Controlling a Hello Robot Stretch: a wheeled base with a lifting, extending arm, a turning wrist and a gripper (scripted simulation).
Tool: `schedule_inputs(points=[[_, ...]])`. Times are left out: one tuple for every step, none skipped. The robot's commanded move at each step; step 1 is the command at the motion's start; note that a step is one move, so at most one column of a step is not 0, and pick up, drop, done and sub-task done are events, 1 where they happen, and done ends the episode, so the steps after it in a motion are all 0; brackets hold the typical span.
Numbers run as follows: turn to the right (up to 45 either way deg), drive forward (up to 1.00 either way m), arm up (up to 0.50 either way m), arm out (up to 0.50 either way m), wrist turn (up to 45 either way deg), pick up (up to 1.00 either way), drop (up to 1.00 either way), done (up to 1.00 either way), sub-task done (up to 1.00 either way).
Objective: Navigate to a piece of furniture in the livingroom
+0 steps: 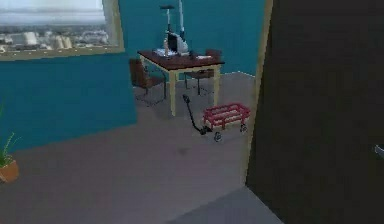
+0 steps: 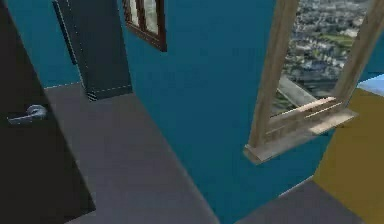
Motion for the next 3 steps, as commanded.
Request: schedule_inputs(points=[[-15.0, 0.00, 0.00, 0.00, 0.0, 0.00, 0.00, 0.00, 0.00], [0.0, 1.00, 0.00, 0.00, 0.0, 0.00, 0.00, 0.00, 0.00], [0.0, 1.00, 0.00, 0.00, 0.0, 0.00, 0.00, 0.00, 0.00]])
